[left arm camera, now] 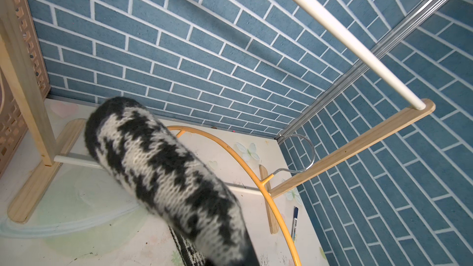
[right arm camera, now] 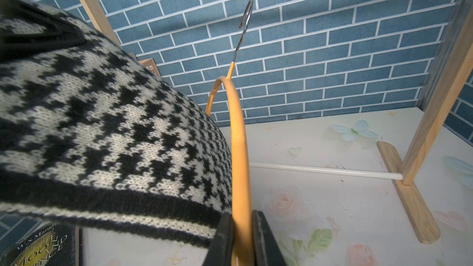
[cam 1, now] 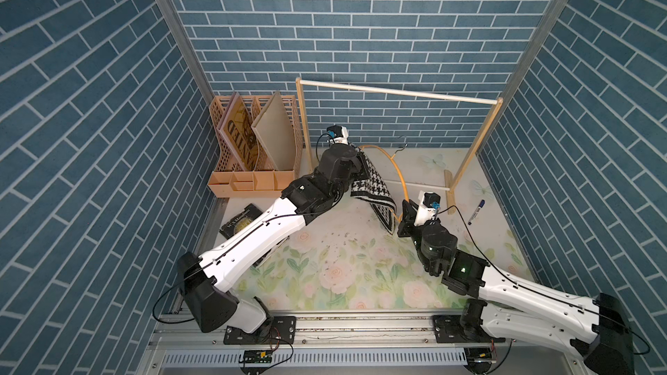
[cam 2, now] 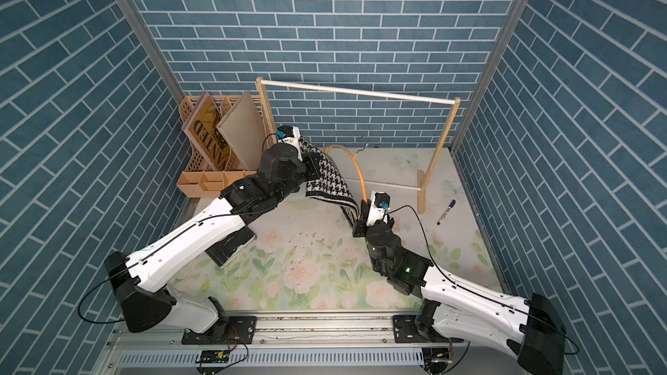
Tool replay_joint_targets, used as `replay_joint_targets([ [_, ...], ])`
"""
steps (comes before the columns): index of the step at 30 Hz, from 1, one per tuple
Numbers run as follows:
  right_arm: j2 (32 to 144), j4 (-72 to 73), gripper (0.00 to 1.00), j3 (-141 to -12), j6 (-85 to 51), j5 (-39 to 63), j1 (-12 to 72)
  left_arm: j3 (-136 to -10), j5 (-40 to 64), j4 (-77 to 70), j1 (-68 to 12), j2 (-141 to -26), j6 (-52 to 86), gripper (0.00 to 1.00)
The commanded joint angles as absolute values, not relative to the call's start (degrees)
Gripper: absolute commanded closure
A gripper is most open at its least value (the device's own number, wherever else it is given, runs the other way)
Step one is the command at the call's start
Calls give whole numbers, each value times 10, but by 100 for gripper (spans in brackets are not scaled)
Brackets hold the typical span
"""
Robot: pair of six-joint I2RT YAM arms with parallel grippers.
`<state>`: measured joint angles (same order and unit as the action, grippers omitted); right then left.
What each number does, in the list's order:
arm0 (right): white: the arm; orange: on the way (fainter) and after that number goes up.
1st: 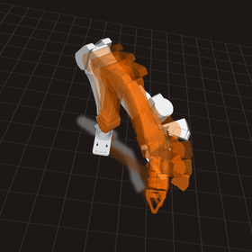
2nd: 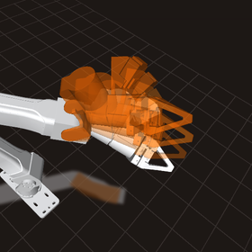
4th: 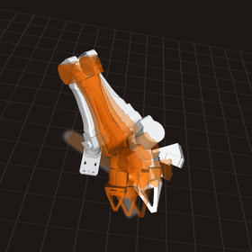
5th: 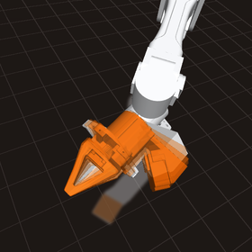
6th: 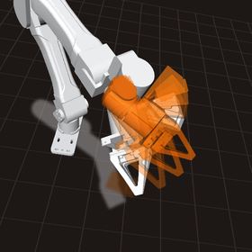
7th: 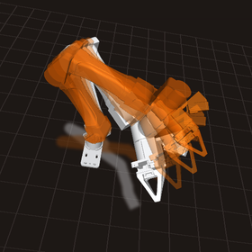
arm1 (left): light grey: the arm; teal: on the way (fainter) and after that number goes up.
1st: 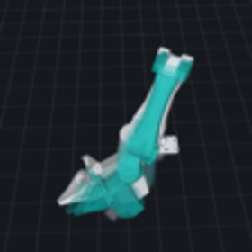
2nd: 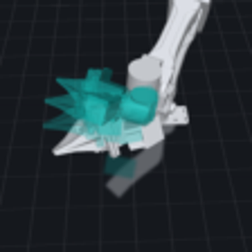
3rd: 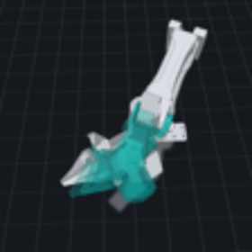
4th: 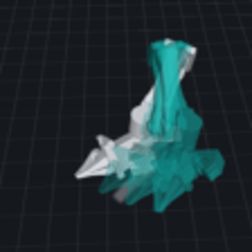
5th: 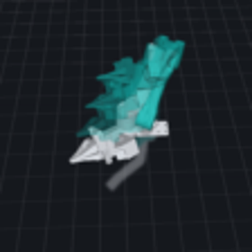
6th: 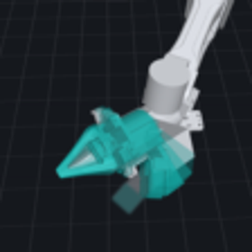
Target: Hang the scarf on the hanger
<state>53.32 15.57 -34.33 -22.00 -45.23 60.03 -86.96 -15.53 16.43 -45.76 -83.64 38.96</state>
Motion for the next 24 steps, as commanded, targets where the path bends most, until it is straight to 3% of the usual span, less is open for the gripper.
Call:
replay_joint_targets([
  [1, 520, 196, 100, -344, -194, -469, 594, -859, -171, 152, -456, -807, 383, 100],
  [24, 522, 246, 100, -349, -177, -450, 593, -774, -170, 101, -456, -799, 406, 100],
])
